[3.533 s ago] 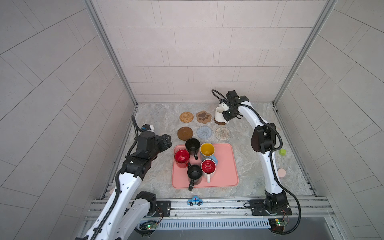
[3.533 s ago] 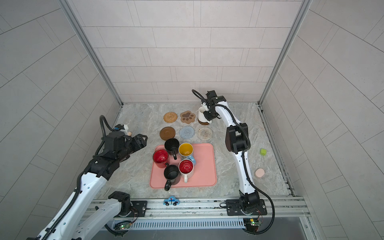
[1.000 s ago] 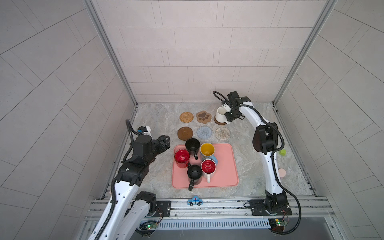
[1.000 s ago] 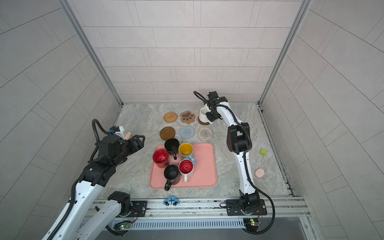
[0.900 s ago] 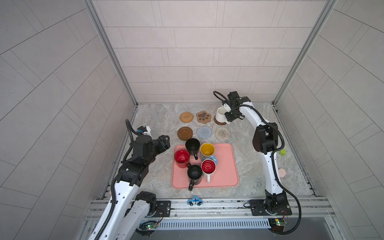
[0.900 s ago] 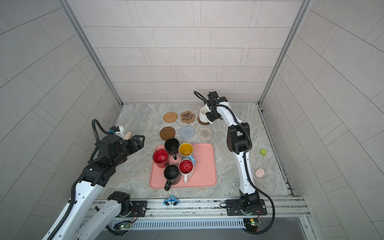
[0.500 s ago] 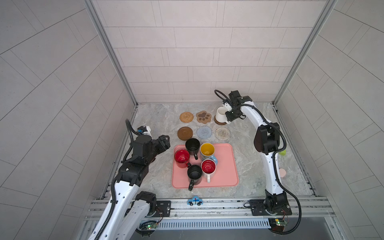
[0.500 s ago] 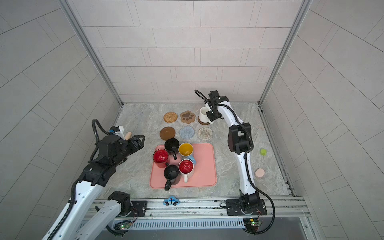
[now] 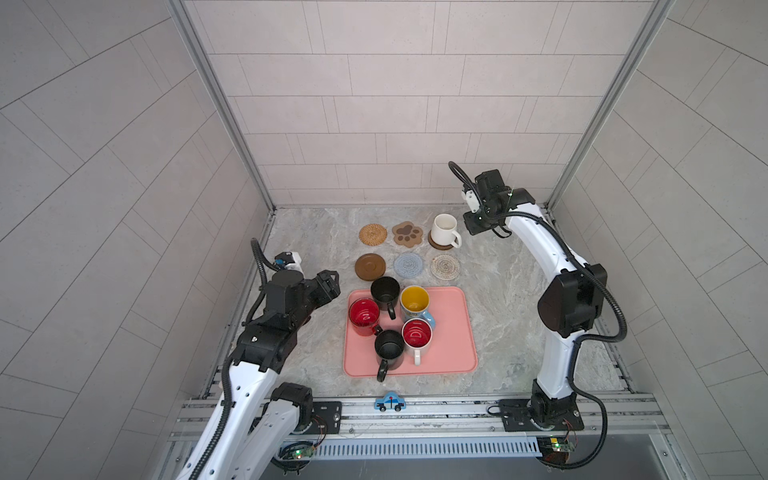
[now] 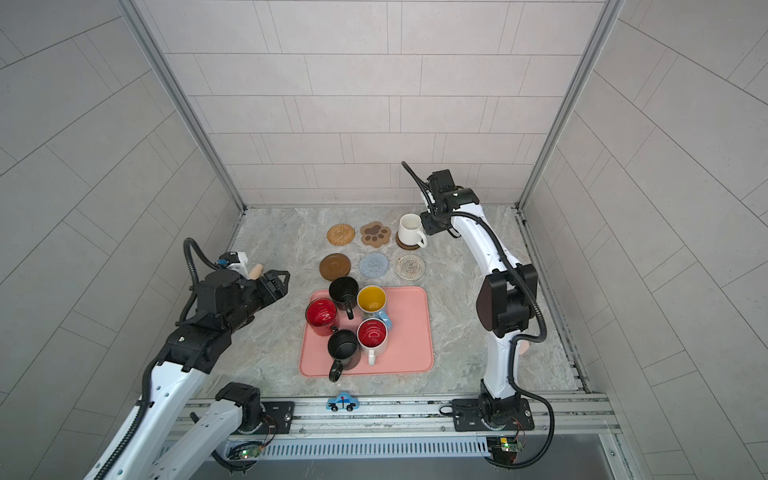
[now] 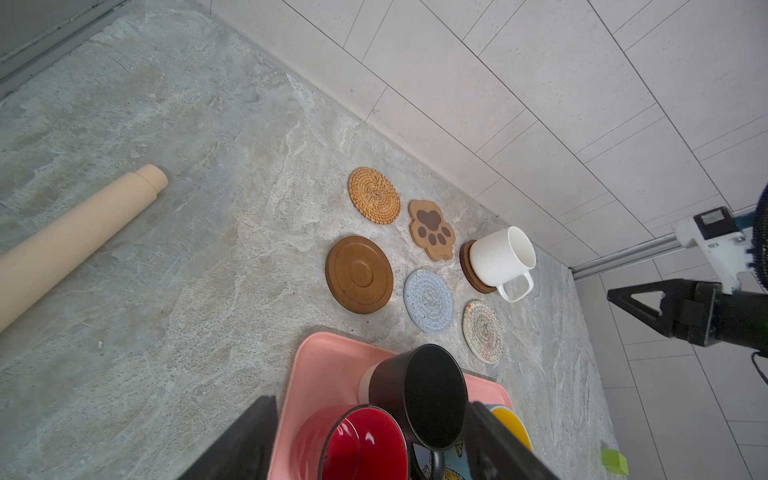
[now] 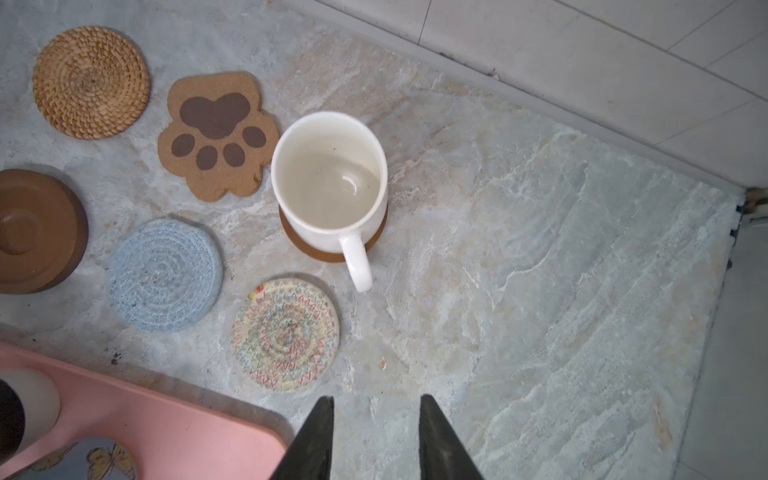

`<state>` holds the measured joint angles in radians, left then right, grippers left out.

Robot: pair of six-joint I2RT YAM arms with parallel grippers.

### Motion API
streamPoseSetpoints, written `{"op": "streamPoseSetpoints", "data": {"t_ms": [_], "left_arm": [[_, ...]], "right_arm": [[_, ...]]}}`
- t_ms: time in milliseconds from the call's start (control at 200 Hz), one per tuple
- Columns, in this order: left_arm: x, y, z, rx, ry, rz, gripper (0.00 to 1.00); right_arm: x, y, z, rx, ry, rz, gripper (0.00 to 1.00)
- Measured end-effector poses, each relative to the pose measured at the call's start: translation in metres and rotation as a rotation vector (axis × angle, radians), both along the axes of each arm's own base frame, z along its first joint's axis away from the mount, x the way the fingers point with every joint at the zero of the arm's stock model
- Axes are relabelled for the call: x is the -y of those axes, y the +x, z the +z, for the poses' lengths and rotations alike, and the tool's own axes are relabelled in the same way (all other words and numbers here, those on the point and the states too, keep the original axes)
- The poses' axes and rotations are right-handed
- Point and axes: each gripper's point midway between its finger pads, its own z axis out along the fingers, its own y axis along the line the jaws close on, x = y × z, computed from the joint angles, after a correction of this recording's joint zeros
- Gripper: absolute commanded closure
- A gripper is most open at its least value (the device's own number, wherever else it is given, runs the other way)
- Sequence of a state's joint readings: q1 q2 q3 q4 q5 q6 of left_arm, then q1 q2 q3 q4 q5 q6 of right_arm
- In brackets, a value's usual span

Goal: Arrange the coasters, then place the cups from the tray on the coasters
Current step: 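Open the right gripper and raise it off the white mug, then move the right gripper back over the yellow butterfly mug on the tray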

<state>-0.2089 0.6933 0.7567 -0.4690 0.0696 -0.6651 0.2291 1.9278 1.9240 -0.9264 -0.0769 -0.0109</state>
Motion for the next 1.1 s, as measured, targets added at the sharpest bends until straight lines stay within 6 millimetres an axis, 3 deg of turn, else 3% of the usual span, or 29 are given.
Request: {"op": "streamPoseSetpoints", "data": {"t_ms": [530, 866, 1101], "left_arm": [[0.000, 0.001, -0.001, -0.001, 0.001, 0.003, 0.22], [0.005, 0.008, -0.003, -0.010, -0.021, -0.006, 0.22], [0.006, 0.010, -0.007, -0.015, -0.027, -0.013, 0.22]], "right_arm": [[-0.059, -0.146, -0.008, -0.041, -0.030, 0.052, 0.60], [-0.090, -0.202, -0.013, -0.061, -0.027, 0.088, 0.58], [-0.110, -0.235, -0.031, -0.101, -0.015, 0.108, 0.55]]}}
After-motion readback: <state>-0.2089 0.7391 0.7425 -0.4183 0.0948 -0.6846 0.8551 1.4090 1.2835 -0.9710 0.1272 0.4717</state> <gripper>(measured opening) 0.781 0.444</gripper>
